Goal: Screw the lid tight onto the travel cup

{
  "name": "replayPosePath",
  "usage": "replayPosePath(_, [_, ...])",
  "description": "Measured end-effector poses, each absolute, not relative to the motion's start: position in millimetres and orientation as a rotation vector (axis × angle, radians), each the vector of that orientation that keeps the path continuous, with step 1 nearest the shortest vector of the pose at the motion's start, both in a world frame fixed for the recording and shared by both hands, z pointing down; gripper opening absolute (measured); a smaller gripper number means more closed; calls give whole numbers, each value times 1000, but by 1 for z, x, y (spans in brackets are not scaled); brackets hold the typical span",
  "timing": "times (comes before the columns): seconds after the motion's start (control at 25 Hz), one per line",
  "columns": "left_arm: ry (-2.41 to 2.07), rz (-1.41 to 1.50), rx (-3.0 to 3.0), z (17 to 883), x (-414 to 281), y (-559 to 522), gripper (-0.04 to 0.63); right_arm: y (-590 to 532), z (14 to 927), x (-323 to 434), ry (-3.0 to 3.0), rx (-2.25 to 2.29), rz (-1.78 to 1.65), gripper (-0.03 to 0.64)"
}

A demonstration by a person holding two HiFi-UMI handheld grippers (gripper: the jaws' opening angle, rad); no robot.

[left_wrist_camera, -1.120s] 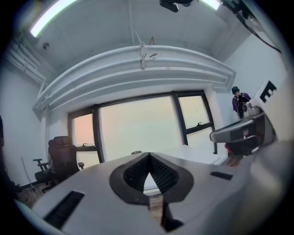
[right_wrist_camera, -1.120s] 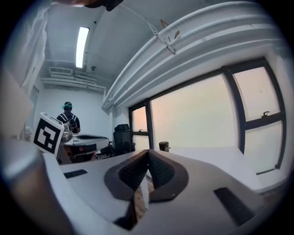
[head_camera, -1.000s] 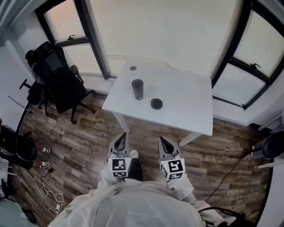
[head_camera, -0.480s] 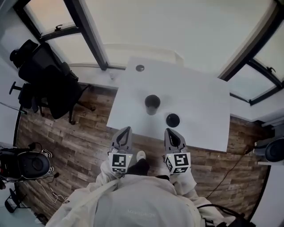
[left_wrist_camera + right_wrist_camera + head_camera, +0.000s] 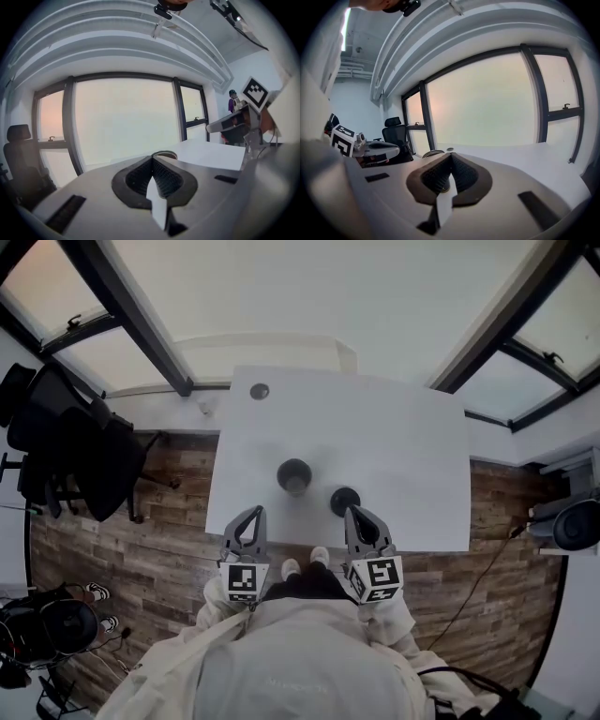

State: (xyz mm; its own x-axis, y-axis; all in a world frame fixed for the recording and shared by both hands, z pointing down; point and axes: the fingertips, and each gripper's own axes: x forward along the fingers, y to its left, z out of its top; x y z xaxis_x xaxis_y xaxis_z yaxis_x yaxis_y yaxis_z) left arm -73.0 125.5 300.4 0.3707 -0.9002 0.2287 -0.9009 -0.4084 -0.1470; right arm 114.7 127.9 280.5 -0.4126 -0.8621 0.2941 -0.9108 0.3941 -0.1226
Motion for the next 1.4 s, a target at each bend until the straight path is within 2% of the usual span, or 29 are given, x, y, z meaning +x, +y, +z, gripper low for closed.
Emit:
replayPosePath(0.48, [-1715, 413, 2533, 306, -73, 82, 6, 65, 293, 128, -2529, 1482, 432, 21])
replayPosePath(1.04, [-1183, 407, 2764, 353, -79, 51, 9, 58, 332, 151, -2224, 1714, 515, 21])
replayPosePath(1.08, [-1127, 406, 2780, 359, -78, 50, 26, 59, 334, 152, -2202, 1734, 518, 21])
replayPosePath(1.2, [-957, 400, 2800, 377, -75, 54, 192, 67, 338, 150, -2142, 1789, 535, 21])
replayPosePath(1.28, [-834, 417, 2834, 390, -66, 56, 328, 72, 342, 148, -2109, 1812, 552, 21])
replayPosePath(1.4, [-670, 476, 2903, 411, -48, 60, 451, 81, 347, 139, -2080, 1824, 575, 21])
